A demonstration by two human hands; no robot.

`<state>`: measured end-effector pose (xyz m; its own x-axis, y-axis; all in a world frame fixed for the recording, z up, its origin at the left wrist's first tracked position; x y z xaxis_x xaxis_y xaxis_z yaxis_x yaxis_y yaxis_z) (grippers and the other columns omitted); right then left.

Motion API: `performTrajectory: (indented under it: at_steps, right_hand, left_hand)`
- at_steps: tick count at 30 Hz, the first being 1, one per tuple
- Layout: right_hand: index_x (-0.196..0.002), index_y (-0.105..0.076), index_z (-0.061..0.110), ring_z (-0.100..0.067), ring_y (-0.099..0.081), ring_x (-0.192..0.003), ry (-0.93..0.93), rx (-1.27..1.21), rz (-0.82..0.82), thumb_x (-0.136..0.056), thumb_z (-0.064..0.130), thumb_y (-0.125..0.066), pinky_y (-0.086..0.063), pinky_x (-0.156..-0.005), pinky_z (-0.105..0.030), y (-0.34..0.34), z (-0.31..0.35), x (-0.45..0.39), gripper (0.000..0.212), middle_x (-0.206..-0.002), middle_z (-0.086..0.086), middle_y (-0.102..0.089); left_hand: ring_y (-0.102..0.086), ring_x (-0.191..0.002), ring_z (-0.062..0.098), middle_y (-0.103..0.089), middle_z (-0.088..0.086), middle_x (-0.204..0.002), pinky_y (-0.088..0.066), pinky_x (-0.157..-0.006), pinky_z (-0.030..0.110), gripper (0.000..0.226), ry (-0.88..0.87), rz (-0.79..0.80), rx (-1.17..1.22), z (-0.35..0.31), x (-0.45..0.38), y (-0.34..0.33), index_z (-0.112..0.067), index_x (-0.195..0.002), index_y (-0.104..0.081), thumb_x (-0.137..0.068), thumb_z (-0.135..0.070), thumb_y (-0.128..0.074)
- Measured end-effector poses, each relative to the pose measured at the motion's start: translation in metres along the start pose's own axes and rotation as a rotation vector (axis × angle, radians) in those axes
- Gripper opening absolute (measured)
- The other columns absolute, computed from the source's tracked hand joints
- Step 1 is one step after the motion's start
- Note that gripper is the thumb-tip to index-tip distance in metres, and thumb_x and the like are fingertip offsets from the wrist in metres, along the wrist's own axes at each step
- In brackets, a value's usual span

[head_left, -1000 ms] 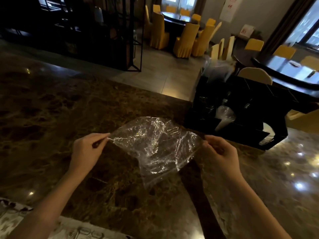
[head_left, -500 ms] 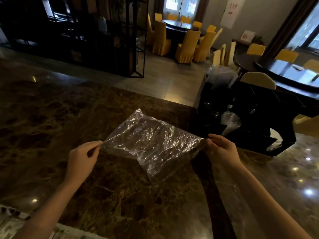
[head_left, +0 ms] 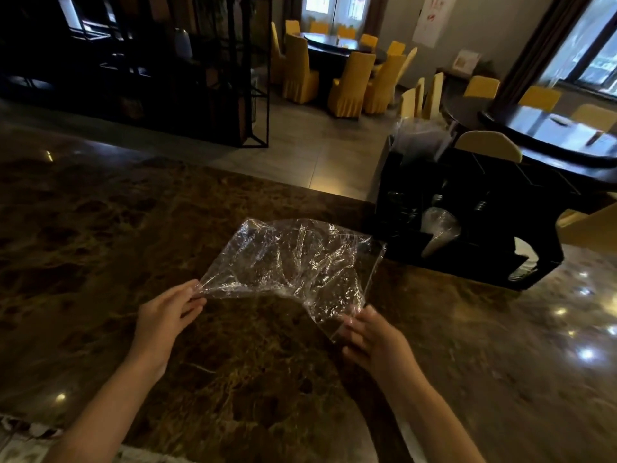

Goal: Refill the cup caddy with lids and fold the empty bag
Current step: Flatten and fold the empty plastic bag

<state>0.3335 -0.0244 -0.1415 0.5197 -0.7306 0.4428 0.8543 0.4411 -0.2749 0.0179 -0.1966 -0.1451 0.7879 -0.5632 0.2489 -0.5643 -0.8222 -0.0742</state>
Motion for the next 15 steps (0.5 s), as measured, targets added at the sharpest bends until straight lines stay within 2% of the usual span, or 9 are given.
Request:
performTrajectory:
  at_steps: [4,7,12,15]
  right_hand:
    - [-0.117,-0.077,0.030,-0.018,-0.072,-0.113,0.044,0.090,0.022,-0.083,0.050,-0.080,-0.060,-0.085,-0.033,-0.021,-0.012,0.021,0.039,-0.122,-0.002,-0.076]
    - [-0.109,-0.080,0.024,-0.017,-0.075,-0.100,0.084,0.078,-0.030,-0.078,0.045,-0.079,-0.060,-0.080,-0.029,-0.025,-0.014,0.026,0.037,-0.111,-0.006,-0.078]
    - [-0.102,-0.082,0.020,-0.016,-0.074,-0.087,0.119,0.041,-0.076,-0.080,0.037,-0.076,-0.060,-0.074,-0.026,-0.020,-0.010,0.027,0.028,-0.098,-0.007,-0.079]
    - [-0.100,-0.082,0.019,-0.014,-0.073,-0.085,0.117,0.045,-0.111,-0.081,0.037,-0.075,-0.061,-0.075,-0.028,-0.012,-0.007,0.027,0.027,-0.095,-0.006,-0.079]
  left_hand:
    - [-0.070,-0.110,0.020,-0.070,0.005,-0.121,-0.053,-0.093,0.034,0.029,0.045,0.029,0.068,0.006,0.008,-0.005,-0.013,-0.127,-0.067,-0.101,-0.022,-0.058]
    - [-0.070,-0.109,0.019,-0.070,0.006,-0.121,-0.055,-0.091,0.033,0.025,0.051,0.016,0.093,0.011,0.012,-0.006,-0.016,-0.122,-0.070,-0.099,-0.018,-0.060]
    - [-0.071,-0.106,0.020,-0.071,0.015,-0.115,-0.061,-0.073,0.020,0.022,0.216,-0.042,0.337,0.019,0.011,-0.006,-0.007,-0.114,-0.070,-0.093,-0.003,-0.065]
    - [-0.070,-0.105,0.019,-0.072,0.012,-0.109,-0.060,-0.067,0.019,0.020,0.297,-0.087,0.457,0.020,0.009,-0.003,-0.006,-0.110,-0.071,-0.091,-0.001,-0.067]
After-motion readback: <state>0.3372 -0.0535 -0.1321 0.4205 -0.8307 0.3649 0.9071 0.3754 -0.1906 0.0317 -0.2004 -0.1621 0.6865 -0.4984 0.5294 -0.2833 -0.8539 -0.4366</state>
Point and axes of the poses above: each hand's wrist, its own x-axis away from the middle knuckle, its own y-axis out of the back of the hand, z = x × y, the point moved 1 cm from there along -x, towards the middle knuckle
